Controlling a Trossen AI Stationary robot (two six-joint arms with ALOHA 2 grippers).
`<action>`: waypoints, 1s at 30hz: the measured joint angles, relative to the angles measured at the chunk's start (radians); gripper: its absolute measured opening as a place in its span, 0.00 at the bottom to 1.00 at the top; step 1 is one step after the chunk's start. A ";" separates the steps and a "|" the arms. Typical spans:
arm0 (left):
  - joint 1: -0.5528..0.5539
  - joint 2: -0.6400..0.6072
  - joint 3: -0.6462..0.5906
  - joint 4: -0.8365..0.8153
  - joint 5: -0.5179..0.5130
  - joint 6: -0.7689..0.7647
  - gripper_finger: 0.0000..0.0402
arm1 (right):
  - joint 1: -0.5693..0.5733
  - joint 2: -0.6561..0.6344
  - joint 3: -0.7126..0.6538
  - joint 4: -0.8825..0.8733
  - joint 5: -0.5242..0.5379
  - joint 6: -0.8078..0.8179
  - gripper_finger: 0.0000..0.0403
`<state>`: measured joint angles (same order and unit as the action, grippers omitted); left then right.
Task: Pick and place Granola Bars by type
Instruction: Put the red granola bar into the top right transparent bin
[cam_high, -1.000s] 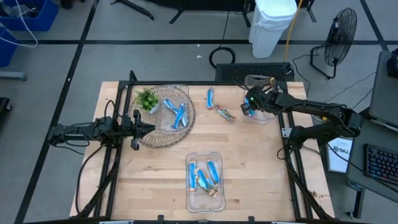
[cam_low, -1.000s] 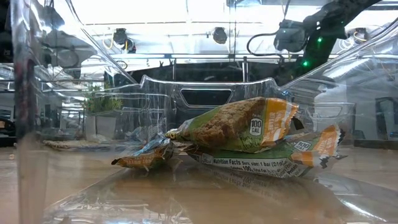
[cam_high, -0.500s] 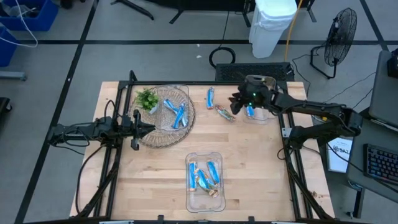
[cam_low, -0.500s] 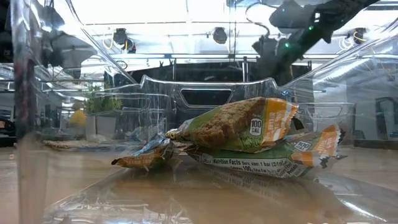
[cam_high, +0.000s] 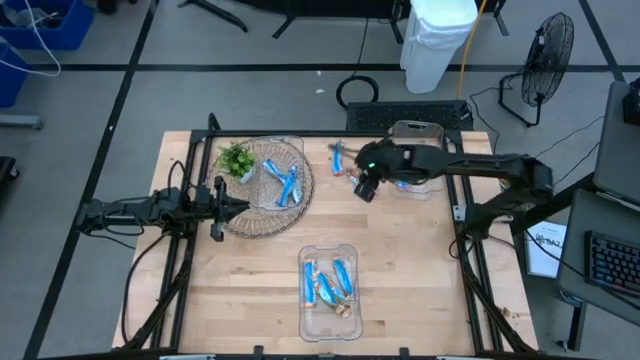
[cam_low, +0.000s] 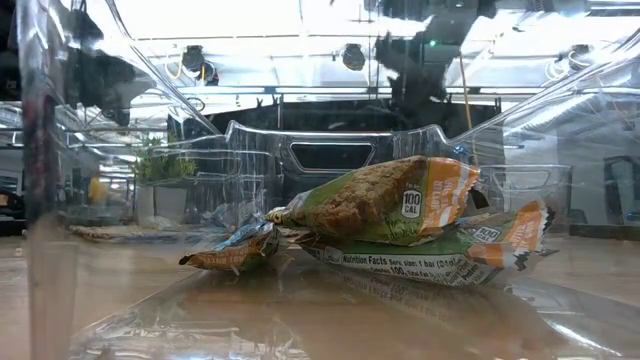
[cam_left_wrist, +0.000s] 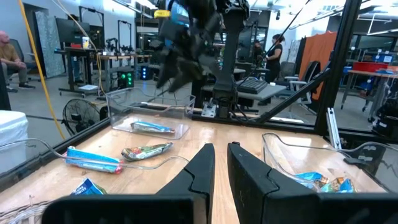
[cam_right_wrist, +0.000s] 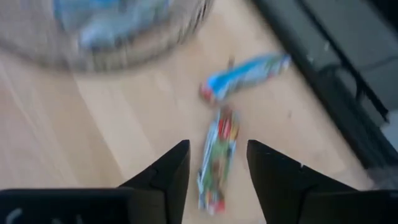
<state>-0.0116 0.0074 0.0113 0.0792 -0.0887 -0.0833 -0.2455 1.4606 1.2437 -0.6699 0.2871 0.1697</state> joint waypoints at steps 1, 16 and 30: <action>0.000 0.000 0.000 0.000 0.000 0.000 0.12 | 0.007 0.033 0.026 -0.050 -0.001 -0.001 0.39; 0.000 0.000 0.000 0.000 0.000 0.000 0.12 | -0.008 0.369 0.024 -0.168 -0.005 0.004 0.44; 0.000 0.000 0.000 0.000 0.000 0.000 0.12 | -0.046 0.424 0.024 -0.146 -0.027 0.028 0.41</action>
<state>-0.0113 0.0071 0.0113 0.0792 -0.0887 -0.0834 -0.2911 1.8843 1.2675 -0.8162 0.2600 0.1977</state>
